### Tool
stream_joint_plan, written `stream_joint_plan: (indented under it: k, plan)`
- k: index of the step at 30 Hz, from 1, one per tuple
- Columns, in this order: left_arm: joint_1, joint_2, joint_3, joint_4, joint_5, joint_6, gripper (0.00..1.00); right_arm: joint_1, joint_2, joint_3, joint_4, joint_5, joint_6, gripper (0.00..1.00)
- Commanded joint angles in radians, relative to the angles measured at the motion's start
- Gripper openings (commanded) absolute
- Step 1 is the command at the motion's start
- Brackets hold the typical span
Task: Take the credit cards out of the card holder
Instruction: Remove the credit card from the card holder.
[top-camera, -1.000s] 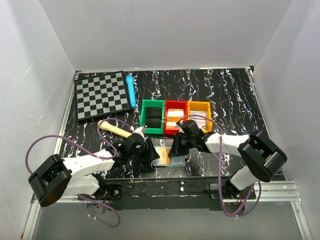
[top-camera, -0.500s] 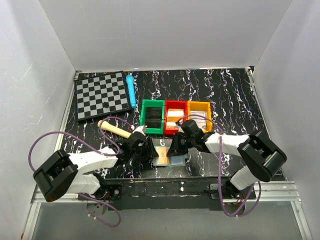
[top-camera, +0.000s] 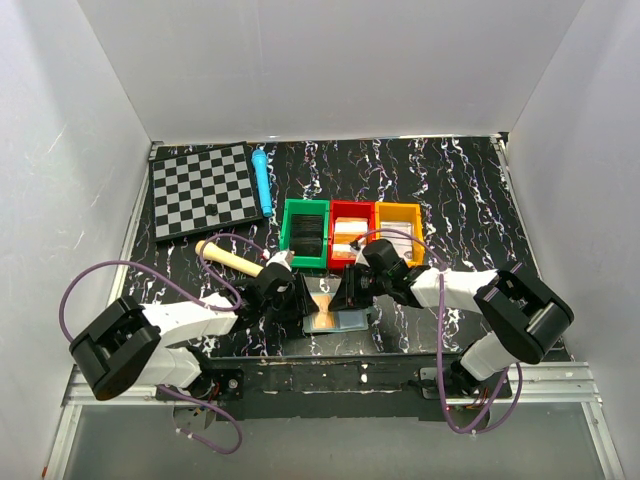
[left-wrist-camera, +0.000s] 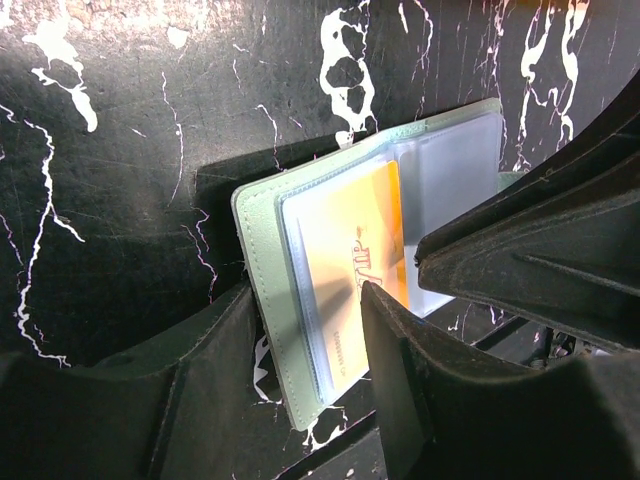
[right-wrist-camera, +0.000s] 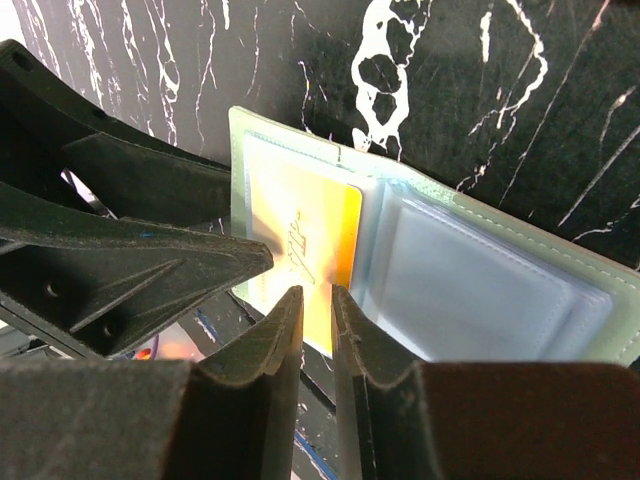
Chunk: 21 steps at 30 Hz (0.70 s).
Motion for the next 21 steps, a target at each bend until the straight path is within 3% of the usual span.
stream_joint_plan:
  k: [1,15,21]
  plan:
    - [0.004,0.009,-0.027,-0.024,-0.024,-0.001,0.45,0.002,0.004,-0.02,0.074,-0.024,0.024,0.26]
    - [0.004,-0.236,-0.022,-0.121,-0.047,-0.024,0.48,0.002,0.025,-0.014,0.051,-0.006,0.01,0.29]
    - [0.004,-0.29,-0.045,-0.048,-0.018,-0.04,0.5,0.002,0.022,-0.012,0.046,0.002,0.009,0.34]
